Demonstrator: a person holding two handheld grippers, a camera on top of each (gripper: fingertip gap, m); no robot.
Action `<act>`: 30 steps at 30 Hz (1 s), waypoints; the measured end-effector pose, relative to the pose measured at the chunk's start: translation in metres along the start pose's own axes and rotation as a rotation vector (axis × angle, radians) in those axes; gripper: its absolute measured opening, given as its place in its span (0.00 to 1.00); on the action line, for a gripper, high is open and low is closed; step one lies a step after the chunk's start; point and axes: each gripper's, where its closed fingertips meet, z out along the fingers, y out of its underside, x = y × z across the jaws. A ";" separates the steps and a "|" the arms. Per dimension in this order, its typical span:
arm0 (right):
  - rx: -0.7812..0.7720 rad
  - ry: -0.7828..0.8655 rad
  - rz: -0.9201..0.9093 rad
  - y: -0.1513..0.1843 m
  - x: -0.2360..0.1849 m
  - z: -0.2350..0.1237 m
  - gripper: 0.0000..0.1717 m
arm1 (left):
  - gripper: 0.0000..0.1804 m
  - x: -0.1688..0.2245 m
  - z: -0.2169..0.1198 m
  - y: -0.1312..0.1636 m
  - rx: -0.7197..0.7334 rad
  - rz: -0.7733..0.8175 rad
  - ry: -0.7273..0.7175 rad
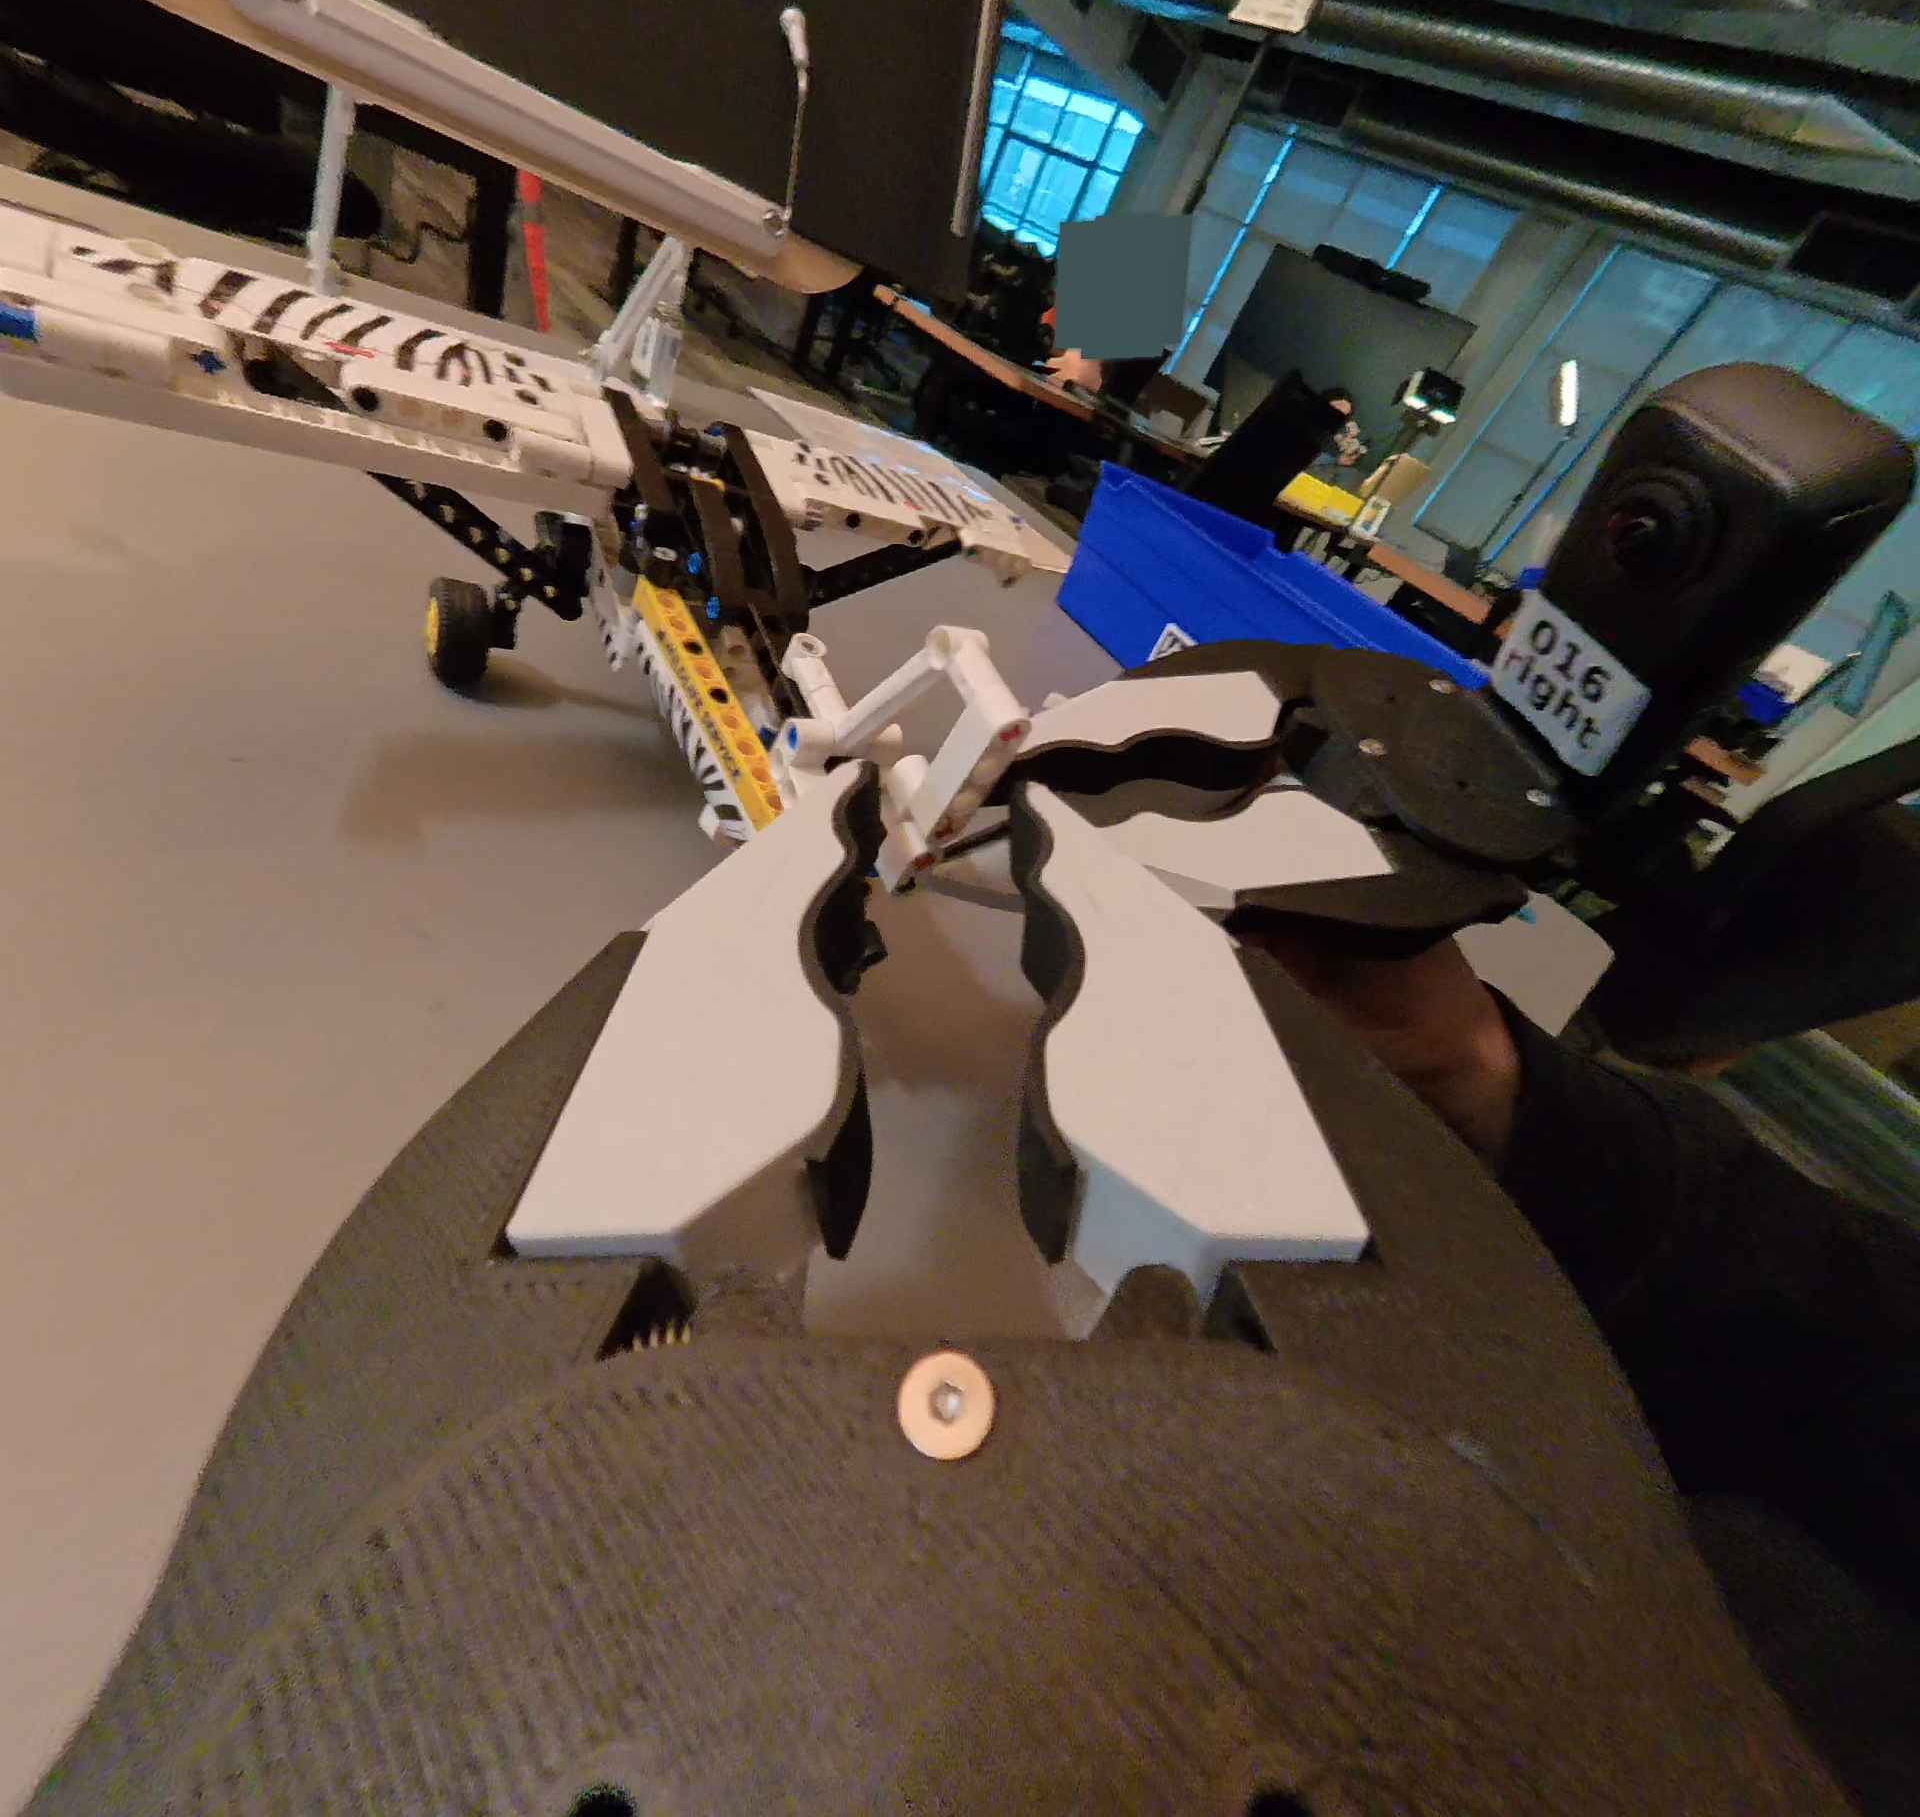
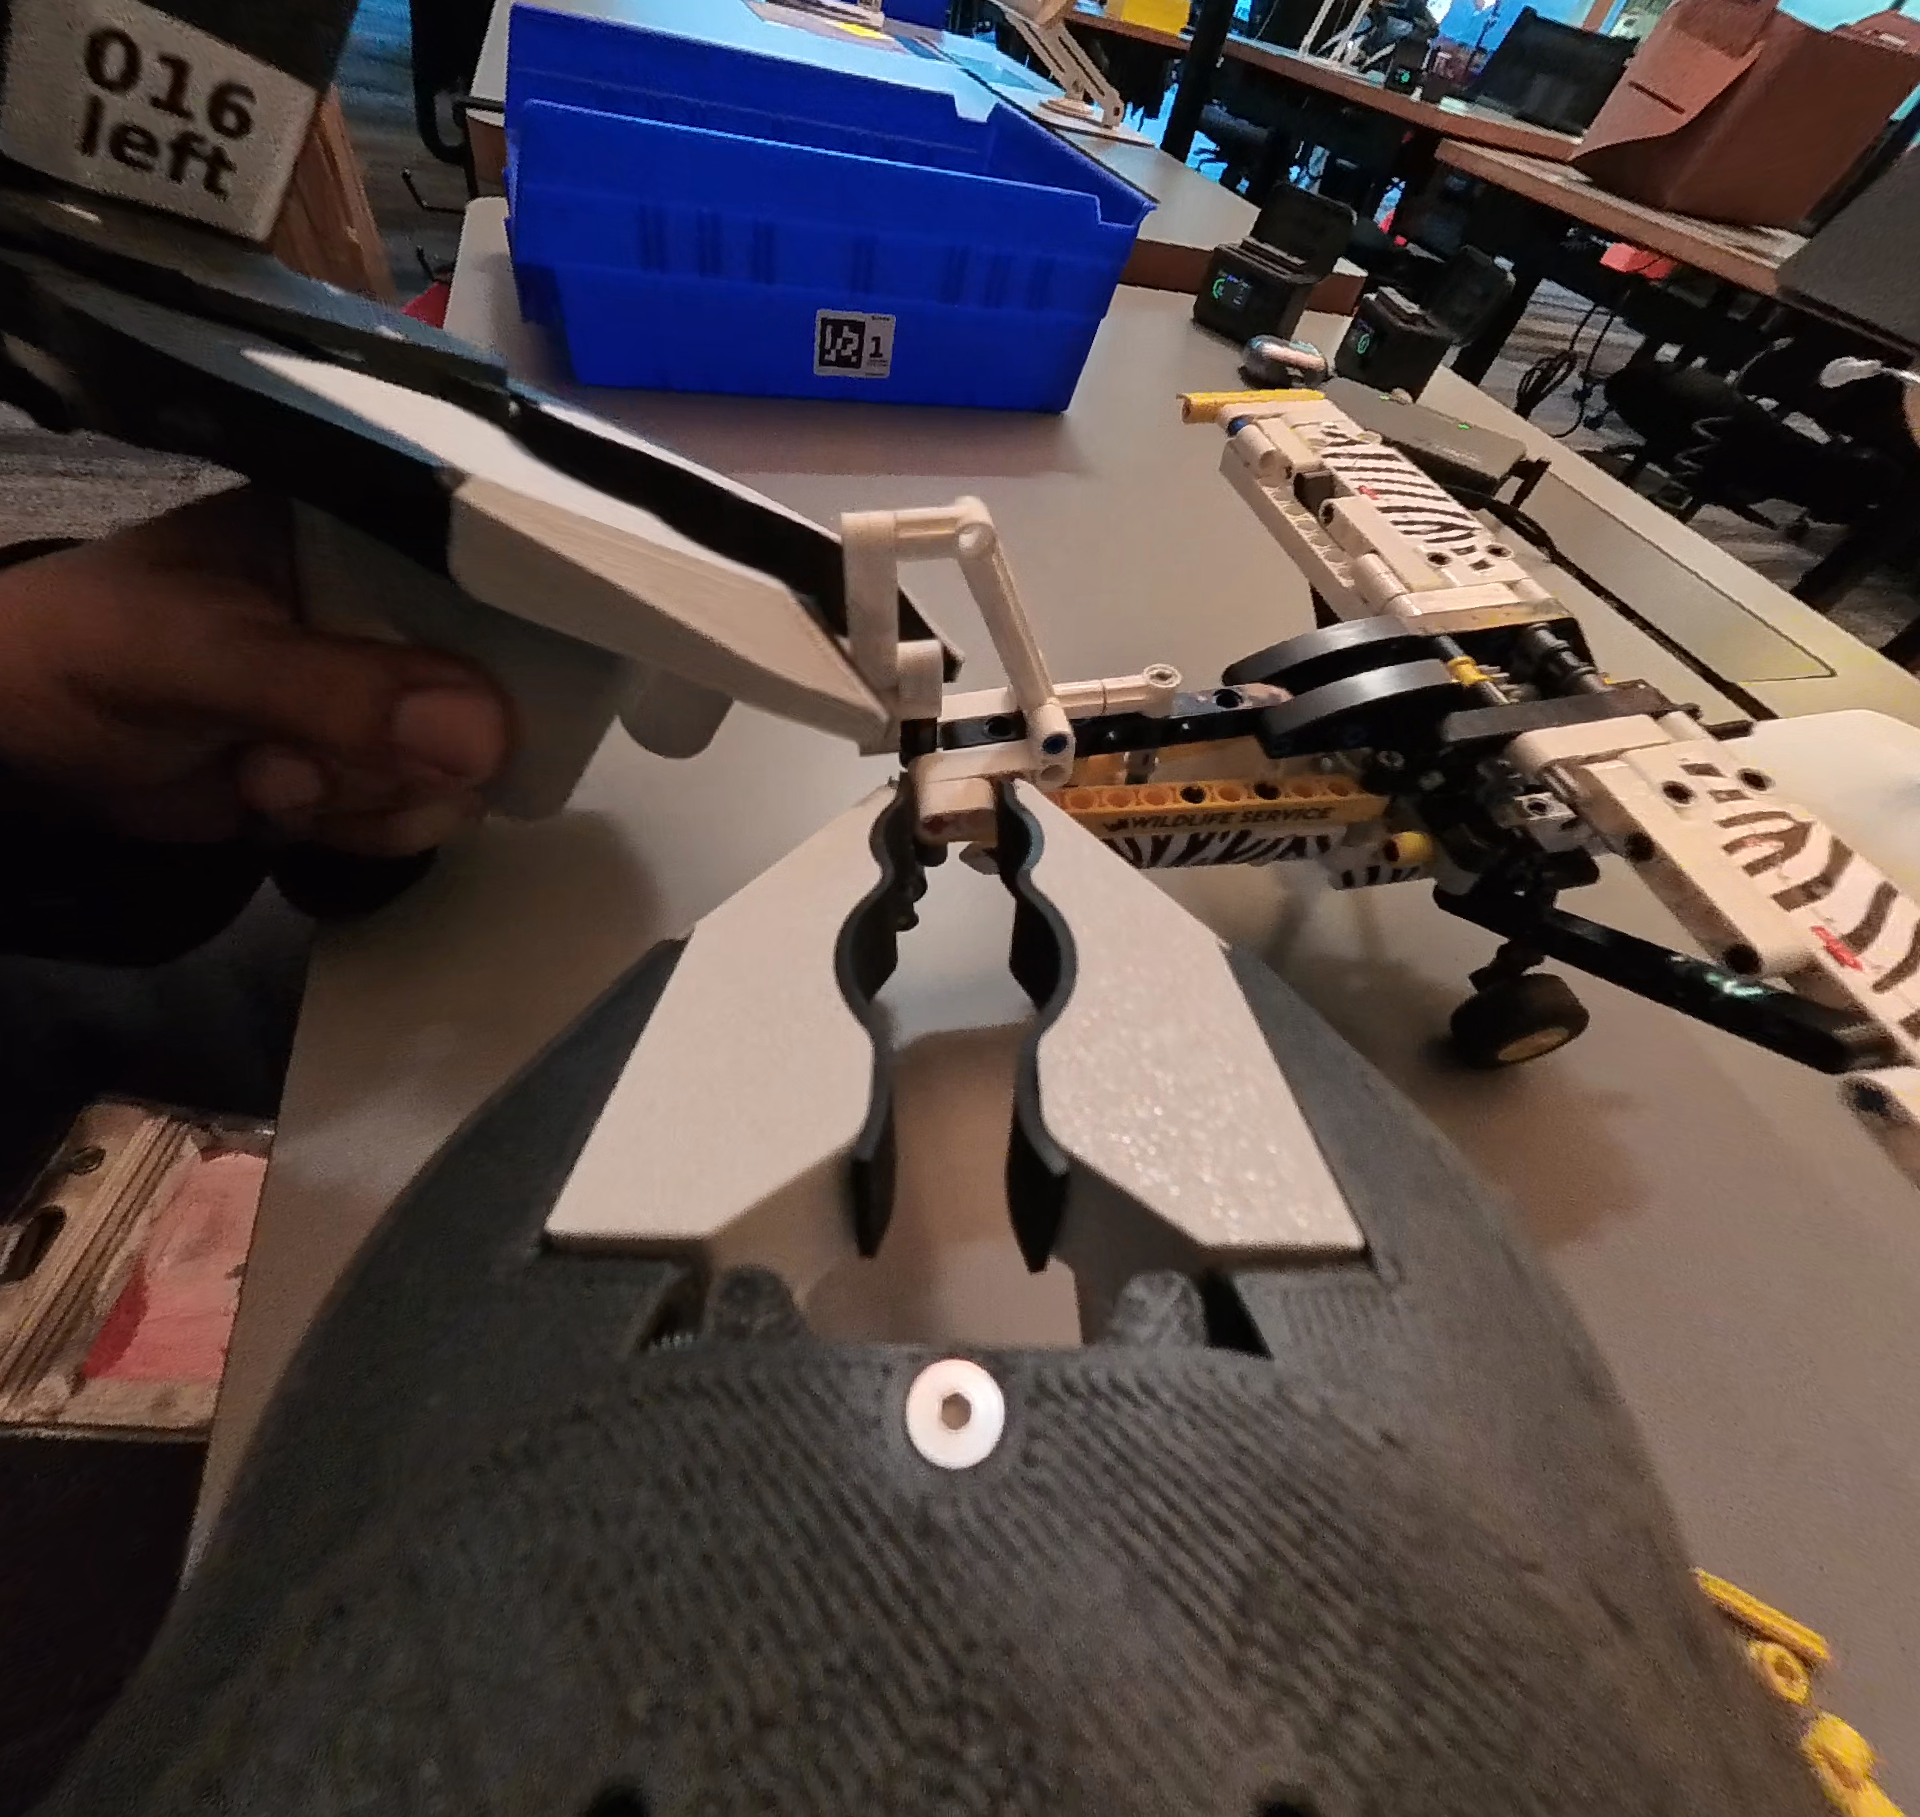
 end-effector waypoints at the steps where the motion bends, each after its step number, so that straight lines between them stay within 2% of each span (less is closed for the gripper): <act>1: 0.007 0.000 0.012 -0.001 0.001 -0.001 0.08 | 0.15 0.004 0.000 0.000 0.003 -0.005 0.027; 5: 0.058 -0.019 0.095 -0.007 0.004 -0.005 0.08 | 0.23 0.008 0.000 0.001 -0.001 0.014 0.041; 12: 0.140 -0.044 0.183 -0.018 0.008 -0.014 0.08 | 0.24 0.012 -0.001 -0.003 0.016 0.211 -0.039; 16: 0.204 -0.078 0.241 -0.028 0.009 -0.020 0.08 | 0.24 -0.002 -0.002 -0.005 0.018 0.190 -0.128; 20: 0.228 -0.089 0.229 -0.033 0.005 -0.021 0.08 | 0.23 -0.009 0.004 0.005 -0.062 0.186 -0.183; 27: 0.257 -0.087 0.178 -0.039 -0.003 -0.022 0.08 | 0.24 -0.001 0.007 0.007 -0.077 0.240 -0.165; 30: 0.248 -0.102 0.154 -0.039 -0.009 -0.021 0.08 | 0.23 0.001 0.005 0.002 -0.026 0.234 -0.167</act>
